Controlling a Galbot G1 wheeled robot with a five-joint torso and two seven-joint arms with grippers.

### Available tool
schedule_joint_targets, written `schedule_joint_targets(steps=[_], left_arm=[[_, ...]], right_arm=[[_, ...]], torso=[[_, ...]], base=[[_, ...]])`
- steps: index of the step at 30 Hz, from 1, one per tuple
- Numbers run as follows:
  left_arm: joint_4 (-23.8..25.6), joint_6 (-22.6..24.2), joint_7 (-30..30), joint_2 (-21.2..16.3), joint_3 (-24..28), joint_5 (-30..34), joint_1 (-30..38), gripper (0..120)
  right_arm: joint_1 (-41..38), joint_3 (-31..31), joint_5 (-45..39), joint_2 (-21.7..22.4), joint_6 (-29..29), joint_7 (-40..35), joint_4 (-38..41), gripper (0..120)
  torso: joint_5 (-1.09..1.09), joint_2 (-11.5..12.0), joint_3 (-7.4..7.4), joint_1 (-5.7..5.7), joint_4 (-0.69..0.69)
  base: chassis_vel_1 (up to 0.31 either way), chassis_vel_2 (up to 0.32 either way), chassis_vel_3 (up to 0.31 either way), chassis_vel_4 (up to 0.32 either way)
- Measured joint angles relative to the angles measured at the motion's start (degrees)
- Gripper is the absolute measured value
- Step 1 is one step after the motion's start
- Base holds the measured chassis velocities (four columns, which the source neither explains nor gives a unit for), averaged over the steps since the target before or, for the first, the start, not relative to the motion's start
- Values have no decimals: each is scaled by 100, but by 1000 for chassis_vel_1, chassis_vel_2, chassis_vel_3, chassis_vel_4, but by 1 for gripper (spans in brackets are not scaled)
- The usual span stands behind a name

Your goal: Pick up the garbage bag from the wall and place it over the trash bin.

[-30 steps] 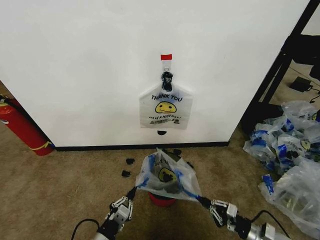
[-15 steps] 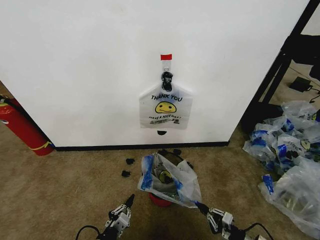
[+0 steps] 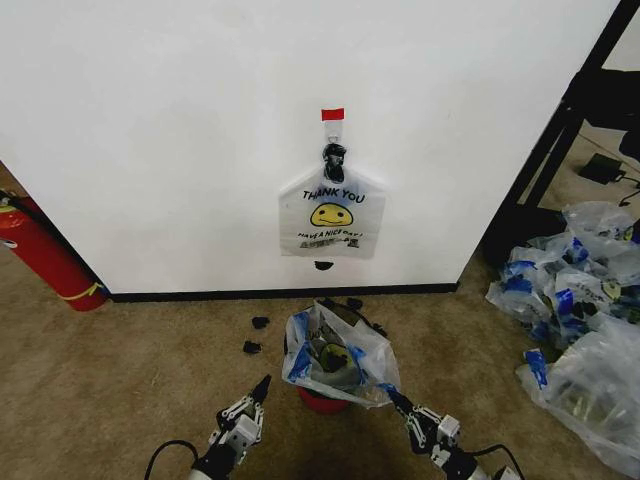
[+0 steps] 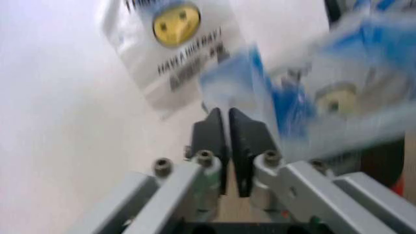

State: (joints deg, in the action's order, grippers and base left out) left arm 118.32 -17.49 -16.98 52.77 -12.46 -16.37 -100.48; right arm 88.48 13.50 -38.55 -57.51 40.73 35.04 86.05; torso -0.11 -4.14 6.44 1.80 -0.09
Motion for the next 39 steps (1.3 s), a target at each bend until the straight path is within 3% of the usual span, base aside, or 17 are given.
schedule_joint_targets(steps=[6, 13, 23, 29, 39], left_arm=[[307, 130, 465, -85, 105, -3, 62, 31], [-98, 417, 900, 16, 391, 4, 694, 56], [-256, 817, 878, 4, 495, 140, 978, 95], [-294, 1156, 570, 109, 760, 205, 1102, 97], [-332, 1470, -73, 175, 992, 227, 1240, 65]], right_arm=[[96, 47, 123, -15, 74, 71, 34, 0], [162, 72, 259, -43, 118, 93, 101, 0], [165, 70, 402, -76, 124, 91, 195, 0], [179, 47, 510, -86, 134, 82, 270, 0], [223, 60, 625, -98, 163, 69, 341, 0]], torso=[[0, 0, 0, 0, 1], [0, 0, 0, 0, 0], [0, 0, 0, 0, 0], [0, 0, 0, 0, 0], [0, 0, 0, 0, 0]], base=[[0, 0, 0, 0], [0, 0, 0, 0], [0, 0, 0, 0], [0, 0, 0, 0], [0, 0, 0, 0]])
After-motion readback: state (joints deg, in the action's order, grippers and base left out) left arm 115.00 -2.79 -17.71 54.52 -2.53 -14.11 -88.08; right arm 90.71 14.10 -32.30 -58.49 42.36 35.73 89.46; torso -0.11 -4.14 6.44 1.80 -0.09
